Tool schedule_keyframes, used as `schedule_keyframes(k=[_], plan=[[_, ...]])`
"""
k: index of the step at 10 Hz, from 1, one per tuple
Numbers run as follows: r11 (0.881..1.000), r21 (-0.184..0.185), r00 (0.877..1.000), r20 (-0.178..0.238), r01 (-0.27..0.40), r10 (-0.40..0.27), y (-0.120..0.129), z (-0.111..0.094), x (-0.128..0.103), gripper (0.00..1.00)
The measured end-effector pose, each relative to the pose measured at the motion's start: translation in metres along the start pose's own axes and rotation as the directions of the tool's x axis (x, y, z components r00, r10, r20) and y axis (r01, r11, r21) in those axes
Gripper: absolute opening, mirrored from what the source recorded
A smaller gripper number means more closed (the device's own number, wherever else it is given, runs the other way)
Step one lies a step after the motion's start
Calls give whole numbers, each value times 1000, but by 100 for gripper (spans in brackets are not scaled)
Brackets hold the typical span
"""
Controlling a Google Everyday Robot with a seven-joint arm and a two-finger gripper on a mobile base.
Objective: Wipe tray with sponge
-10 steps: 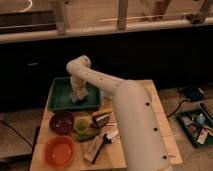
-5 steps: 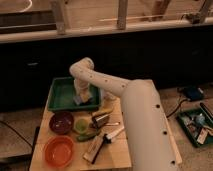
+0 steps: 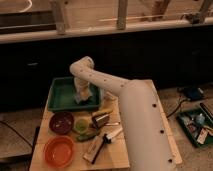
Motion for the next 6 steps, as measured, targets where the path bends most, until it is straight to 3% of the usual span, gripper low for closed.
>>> schedule_keyframes(k=[3, 6], plan=[[999, 18, 999, 18, 37, -38, 2, -9, -16, 3], [1000, 2, 1000, 11, 27, -27, 17, -9, -10, 3]])
